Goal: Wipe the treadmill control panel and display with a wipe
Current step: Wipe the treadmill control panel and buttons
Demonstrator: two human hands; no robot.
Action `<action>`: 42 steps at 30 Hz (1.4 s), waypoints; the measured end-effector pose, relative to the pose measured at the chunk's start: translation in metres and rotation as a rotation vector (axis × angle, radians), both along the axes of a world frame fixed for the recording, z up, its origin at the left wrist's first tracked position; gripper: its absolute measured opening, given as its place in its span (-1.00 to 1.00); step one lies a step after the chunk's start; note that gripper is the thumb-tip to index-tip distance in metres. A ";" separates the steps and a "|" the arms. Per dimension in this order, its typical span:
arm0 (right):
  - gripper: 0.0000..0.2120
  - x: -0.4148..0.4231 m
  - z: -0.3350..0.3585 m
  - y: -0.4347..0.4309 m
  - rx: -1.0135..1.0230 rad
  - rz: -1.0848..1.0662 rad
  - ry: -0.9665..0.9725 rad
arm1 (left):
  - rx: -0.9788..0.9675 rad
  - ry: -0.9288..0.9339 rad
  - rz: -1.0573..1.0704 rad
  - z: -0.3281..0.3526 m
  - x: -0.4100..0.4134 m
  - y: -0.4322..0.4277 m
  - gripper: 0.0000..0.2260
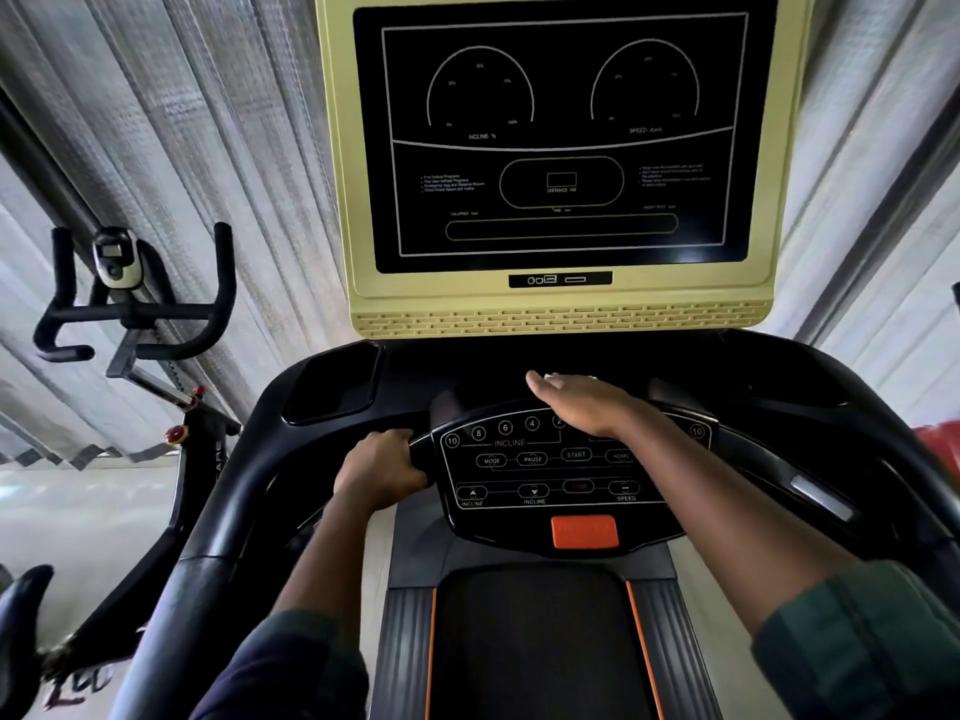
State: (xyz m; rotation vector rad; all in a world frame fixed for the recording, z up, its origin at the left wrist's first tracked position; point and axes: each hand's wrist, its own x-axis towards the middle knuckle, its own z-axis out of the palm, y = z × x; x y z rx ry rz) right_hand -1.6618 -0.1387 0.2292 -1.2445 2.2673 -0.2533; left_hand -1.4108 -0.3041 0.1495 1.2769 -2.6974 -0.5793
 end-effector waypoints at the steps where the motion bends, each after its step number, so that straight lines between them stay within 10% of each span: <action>1: -0.15 0.004 -0.001 -0.003 -0.002 -0.004 -0.043 | 0.004 0.004 0.001 -0.001 0.000 0.000 -0.68; 5: -0.18 0.031 -0.007 -0.020 0.000 -0.017 0.236 | -0.018 0.009 -0.013 -0.002 0.001 -0.001 -0.66; 9: -0.23 0.043 -0.002 -0.032 -0.021 0.137 0.061 | -0.010 0.013 -0.030 -0.004 0.001 -0.003 -0.68; 13: -0.20 0.070 -0.015 -0.038 -0.064 0.111 0.329 | -0.005 0.020 -0.054 -0.004 0.002 -0.003 -0.67; 42: -0.30 0.189 -0.086 0.008 -0.348 0.242 0.587 | 0.263 -0.059 -0.230 -0.005 0.022 -0.031 -0.45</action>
